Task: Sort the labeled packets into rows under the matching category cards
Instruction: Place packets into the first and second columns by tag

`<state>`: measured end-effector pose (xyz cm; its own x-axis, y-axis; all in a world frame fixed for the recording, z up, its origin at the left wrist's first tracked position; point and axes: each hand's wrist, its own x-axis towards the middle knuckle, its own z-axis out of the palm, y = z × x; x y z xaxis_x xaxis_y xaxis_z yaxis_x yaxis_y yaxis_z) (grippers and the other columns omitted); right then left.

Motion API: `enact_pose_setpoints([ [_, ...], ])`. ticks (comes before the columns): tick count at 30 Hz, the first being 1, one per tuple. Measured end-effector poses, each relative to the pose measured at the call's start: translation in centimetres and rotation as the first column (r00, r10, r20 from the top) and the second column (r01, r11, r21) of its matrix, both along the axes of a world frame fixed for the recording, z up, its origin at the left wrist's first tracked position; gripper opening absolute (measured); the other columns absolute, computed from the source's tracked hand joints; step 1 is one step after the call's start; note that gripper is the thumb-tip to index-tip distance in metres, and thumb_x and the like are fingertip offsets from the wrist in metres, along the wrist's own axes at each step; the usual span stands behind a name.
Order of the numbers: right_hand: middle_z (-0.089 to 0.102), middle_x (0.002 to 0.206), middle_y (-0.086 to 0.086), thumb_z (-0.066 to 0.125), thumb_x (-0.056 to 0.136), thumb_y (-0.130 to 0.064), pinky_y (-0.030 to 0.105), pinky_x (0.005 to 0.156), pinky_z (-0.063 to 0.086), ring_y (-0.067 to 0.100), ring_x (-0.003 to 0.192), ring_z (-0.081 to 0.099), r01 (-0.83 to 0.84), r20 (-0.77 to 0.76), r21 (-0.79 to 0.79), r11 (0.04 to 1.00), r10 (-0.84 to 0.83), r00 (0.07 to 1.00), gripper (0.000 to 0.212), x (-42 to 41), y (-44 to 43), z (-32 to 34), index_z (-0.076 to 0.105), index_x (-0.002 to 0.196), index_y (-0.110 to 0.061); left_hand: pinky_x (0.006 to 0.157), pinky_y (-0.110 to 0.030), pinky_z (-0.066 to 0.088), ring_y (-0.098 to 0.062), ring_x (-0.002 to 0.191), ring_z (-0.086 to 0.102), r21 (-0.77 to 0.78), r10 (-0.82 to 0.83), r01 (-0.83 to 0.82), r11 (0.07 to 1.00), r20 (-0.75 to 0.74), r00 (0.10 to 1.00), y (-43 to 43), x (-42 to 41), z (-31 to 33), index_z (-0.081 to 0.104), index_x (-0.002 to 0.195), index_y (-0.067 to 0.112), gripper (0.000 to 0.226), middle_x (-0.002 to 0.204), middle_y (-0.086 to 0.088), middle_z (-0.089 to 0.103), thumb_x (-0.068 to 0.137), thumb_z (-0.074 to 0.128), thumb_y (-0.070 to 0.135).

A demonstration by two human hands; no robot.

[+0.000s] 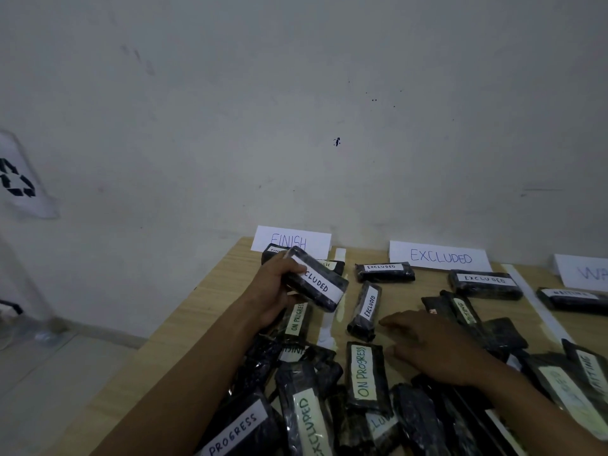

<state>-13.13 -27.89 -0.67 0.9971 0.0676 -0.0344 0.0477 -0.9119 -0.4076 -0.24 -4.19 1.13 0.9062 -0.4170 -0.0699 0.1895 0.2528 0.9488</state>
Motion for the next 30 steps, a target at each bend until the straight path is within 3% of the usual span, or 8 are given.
enact_pose_setpoints([
  [4,0.060,0.114,-0.017,0.067,0.080,-0.045,0.019,0.079,0.046,-0.002,0.098,0.056,0.081,0.147,0.477,0.875,-0.170,0.975,0.047,0.0,0.2,1.0,0.049,0.123,-0.043,0.065,-0.031,0.048,-0.022,0.087,0.062,0.136,-0.081,0.071,0.988,0.073,0.994,-1.2,-0.7,-0.3,0.061,0.105,0.012,0.036,0.097,-0.009,0.067,0.071,0.071,0.021],
  [6,0.060,0.111,-0.018,0.067,0.075,-0.047,0.020,0.074,0.050,0.002,0.092,0.061,0.054,0.157,0.620,0.783,-0.191,0.969,0.052,0.0,0.2,2.0,0.047,0.123,-0.046,0.061,-0.027,0.044,-0.018,0.083,0.061,0.208,-0.128,0.099,0.973,0.132,0.983,-2.6,-1.4,-0.3,0.066,0.101,0.013,0.028,0.095,-0.006,0.069,0.076,0.072,0.023],
  [9,0.065,0.109,-0.004,0.073,0.078,-0.024,0.027,0.066,0.057,0.018,0.084,0.069,0.042,0.111,0.767,0.641,-0.196,0.974,0.047,0.3,-0.4,3.2,0.054,0.120,-0.035,0.060,-0.026,0.043,-0.014,0.082,0.062,0.281,-0.200,0.142,0.949,0.192,0.961,-5.2,-2.4,-0.2,0.069,0.103,0.012,0.032,0.096,-0.005,0.070,0.076,0.074,0.030],
  [14,0.066,0.098,0.009,0.071,0.079,0.001,0.043,0.071,0.058,0.027,0.072,0.067,0.150,0.053,0.807,0.571,-0.324,0.945,0.034,1.4,-3.5,4.4,0.063,0.105,-0.019,0.067,-0.020,0.048,-0.010,0.089,0.062,0.531,-0.212,0.025,0.847,0.294,0.932,-7.7,-2.6,-0.6,0.062,0.115,0.019,0.047,0.102,0.006,0.065,0.075,0.079,0.036],
  [18,0.061,0.104,0.009,0.068,0.083,0.000,0.050,0.076,0.058,0.032,0.079,0.067,0.271,0.010,0.756,0.596,-0.425,0.905,0.031,3.3,-6.8,4.2,0.064,0.106,-0.020,0.070,-0.026,0.047,-0.012,0.094,0.057,0.852,-0.335,-0.140,0.504,0.342,0.878,-7.6,-2.5,-2.3,0.050,0.121,0.026,0.076,0.111,0.004,0.057,0.059,0.084,0.053],
  [21,0.059,0.104,0.010,0.069,0.082,-0.001,0.052,0.074,0.058,0.035,0.080,0.066,0.315,-0.001,0.722,0.616,-0.455,0.891,0.032,4.7,-8.0,3.7,0.063,0.109,-0.018,0.078,-0.034,0.054,-0.015,0.092,0.060,0.903,-0.407,-0.158,0.399,0.328,0.852,-7.2,-2.5,-2.6,0.054,0.114,0.025,0.065,0.106,0.002,0.064,0.059,0.084,0.045],
  [25,0.062,0.101,0.011,0.075,0.078,-0.006,0.056,0.077,0.055,0.038,0.083,0.066,0.340,-0.009,0.705,0.623,-0.471,0.882,0.034,6.1,-8.0,2.5,0.063,0.107,-0.019,0.064,-0.020,0.049,-0.008,0.086,0.061,0.836,-0.327,-0.166,0.522,0.376,0.867,-5.7,-1.8,-2.2,0.061,0.096,0.024,0.033,0.098,0.006,0.065,0.068,0.079,0.020],
  [30,0.067,0.098,0.014,0.078,0.074,-0.005,0.055,0.081,0.055,0.042,0.082,0.067,0.330,-0.037,0.744,0.581,-0.458,0.888,0.032,7.3,-7.5,1.4,0.064,0.101,-0.017,0.063,-0.024,0.049,-0.014,0.079,0.060,0.584,-0.189,-0.011,0.812,0.281,0.941,-2.9,-1.2,-1.9,0.063,0.093,0.016,0.032,0.097,-0.003,0.065,0.074,0.068,-0.010],
])
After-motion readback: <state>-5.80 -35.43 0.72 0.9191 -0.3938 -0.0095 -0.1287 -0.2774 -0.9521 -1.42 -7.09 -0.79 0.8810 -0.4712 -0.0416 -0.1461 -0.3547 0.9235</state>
